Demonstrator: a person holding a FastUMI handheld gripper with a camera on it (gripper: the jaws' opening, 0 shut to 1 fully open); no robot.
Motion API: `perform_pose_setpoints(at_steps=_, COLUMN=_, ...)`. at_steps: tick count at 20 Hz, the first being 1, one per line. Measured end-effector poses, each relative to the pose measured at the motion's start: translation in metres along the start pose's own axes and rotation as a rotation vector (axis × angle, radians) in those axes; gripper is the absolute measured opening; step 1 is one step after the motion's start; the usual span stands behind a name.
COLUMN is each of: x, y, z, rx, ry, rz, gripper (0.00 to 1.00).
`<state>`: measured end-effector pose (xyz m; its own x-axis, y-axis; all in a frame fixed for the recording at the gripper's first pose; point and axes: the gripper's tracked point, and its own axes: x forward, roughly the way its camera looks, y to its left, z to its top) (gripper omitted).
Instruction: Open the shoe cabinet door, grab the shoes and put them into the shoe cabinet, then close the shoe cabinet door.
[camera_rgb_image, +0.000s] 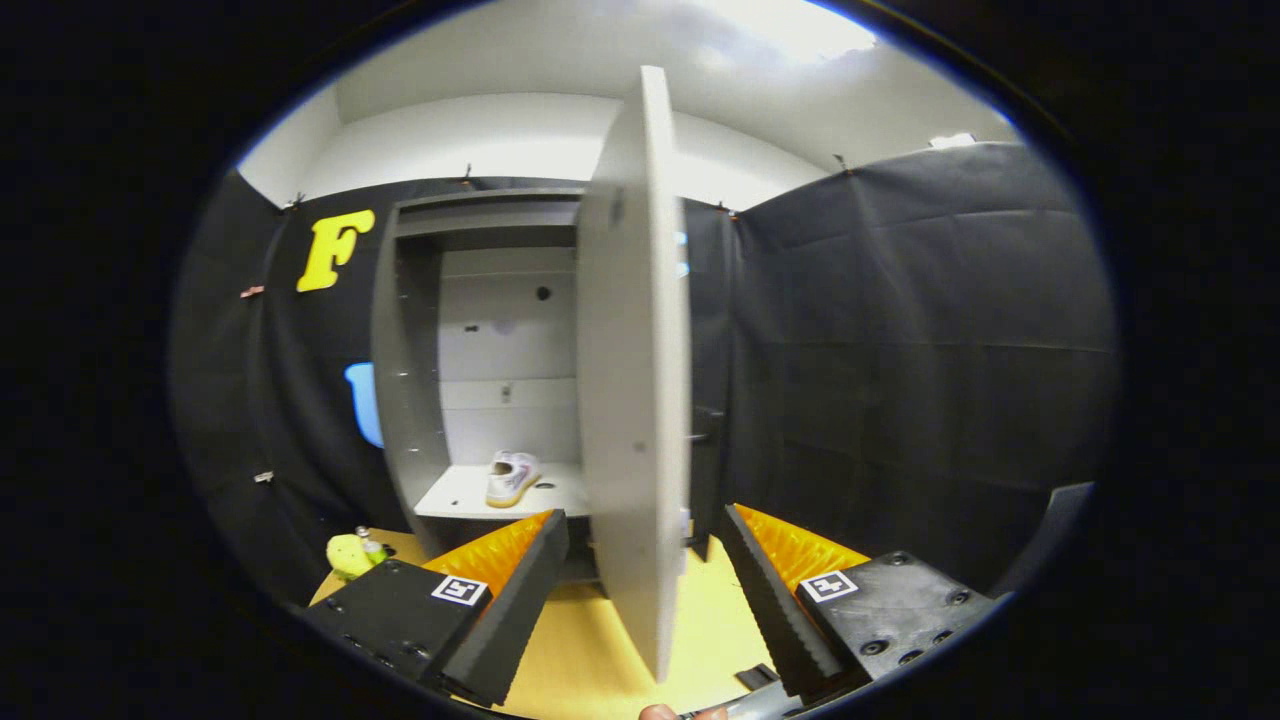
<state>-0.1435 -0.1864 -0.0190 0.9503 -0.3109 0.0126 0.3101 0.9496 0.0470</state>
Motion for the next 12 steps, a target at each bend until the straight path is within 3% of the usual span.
perform_pose_setpoints(at_steps=3, x=0.027, y=-0.050, z=-0.009, rx=0.031, ry=0.014, rz=-0.110, gripper=0.98)
perform_pose_setpoints(at_steps=6, x=0.070, y=-0.070, z=-0.016, rx=0.044, ry=0.036, rz=-0.151, gripper=0.98)
perform_pose_setpoints(at_steps=9, x=0.100, y=-0.065, z=-0.032, rx=0.061, ry=0.087, rz=-0.116, gripper=0.98)
perform_pose_setpoints(at_steps=12, x=0.100, y=-0.059, z=-0.029, rx=0.055, ry=0.085, rz=-0.101, gripper=0.97)
